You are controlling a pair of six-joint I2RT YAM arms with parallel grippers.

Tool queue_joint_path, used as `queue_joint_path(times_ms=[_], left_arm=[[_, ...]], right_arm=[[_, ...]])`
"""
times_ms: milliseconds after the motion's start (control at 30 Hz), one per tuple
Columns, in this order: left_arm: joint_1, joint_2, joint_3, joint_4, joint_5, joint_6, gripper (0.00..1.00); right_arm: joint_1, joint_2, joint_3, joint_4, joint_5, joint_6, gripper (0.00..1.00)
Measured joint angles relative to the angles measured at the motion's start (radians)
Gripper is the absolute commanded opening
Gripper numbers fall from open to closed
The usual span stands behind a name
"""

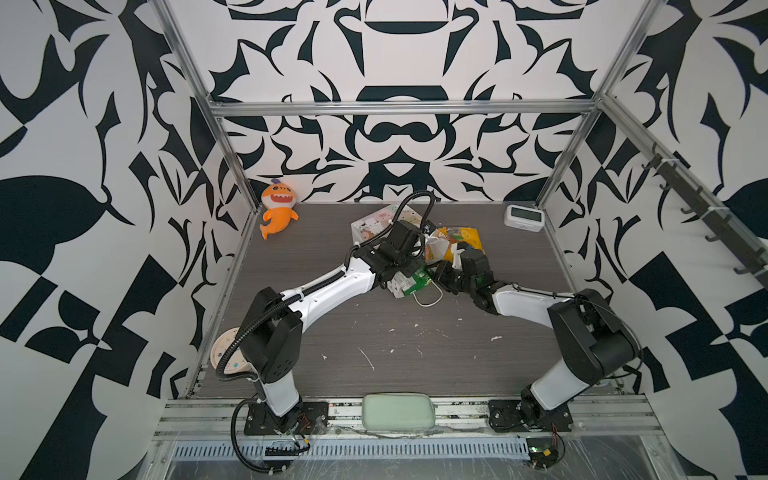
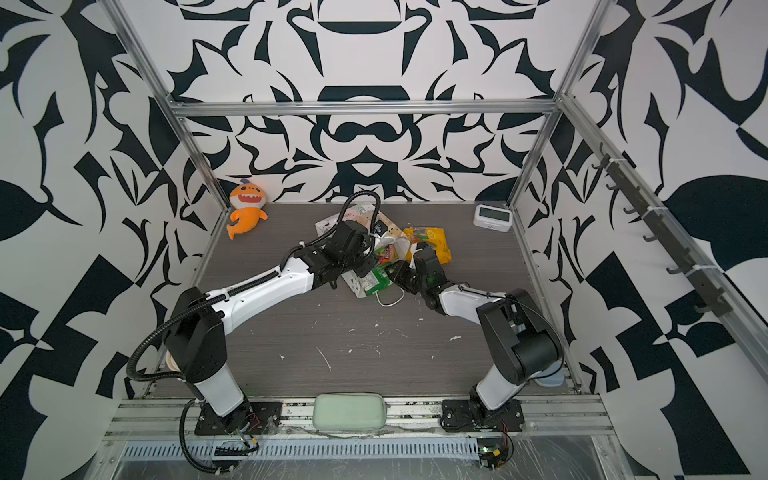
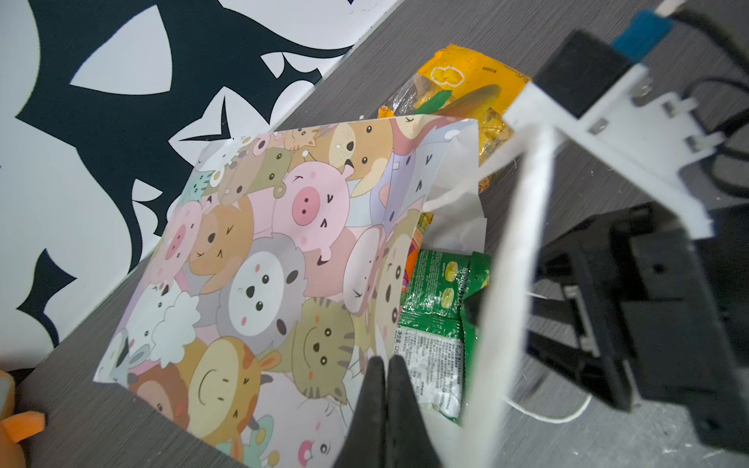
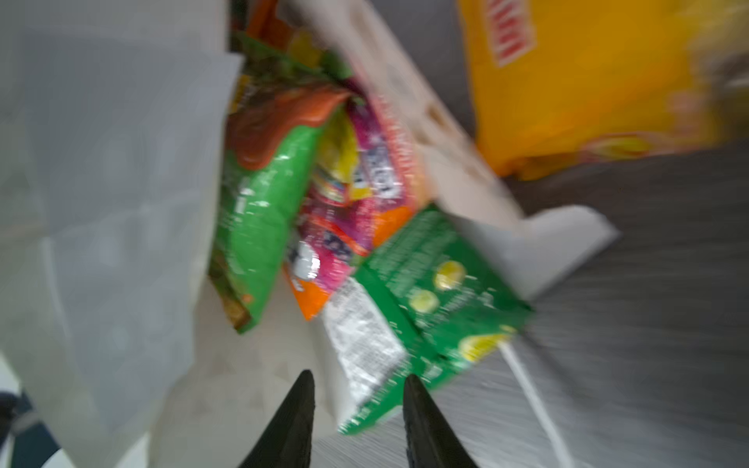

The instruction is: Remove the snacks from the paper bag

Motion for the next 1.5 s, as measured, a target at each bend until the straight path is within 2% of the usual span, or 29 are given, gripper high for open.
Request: queue_joint_path(times_ms=[367, 967, 1233, 1300, 1500], left_arm=[[-0.002, -0.014, -0.001, 0.001, -0.027, 0.007, 0.0], [-0.003, -0.04, -0.018, -0.001, -0.101, 0.006, 0.0], [-0.003, -0.04, -0.018, 0.003, -0.101, 0.003, 0.0], [-0.003, -0.04, -0.018, 0.004, -0.101, 0.003, 0.0], [-0.004, -0.042, -0.023, 0.004, -0.102, 0.003, 0.0]], right_arm=[[0.046, 0.26, 0.113, 0.281, 0.003, 0.149, 0.43], [0.095, 0.185, 0.062, 0.337, 0.085, 0.199, 0.51], [0.105, 0.275, 0.165, 0.315, 0.087, 0.212, 0.52], [0.109, 0.301, 0.188, 0.306, 0.087, 0.218, 0.48], [0.126, 0.332, 0.215, 0.306, 0.106, 0.241, 0.22]])
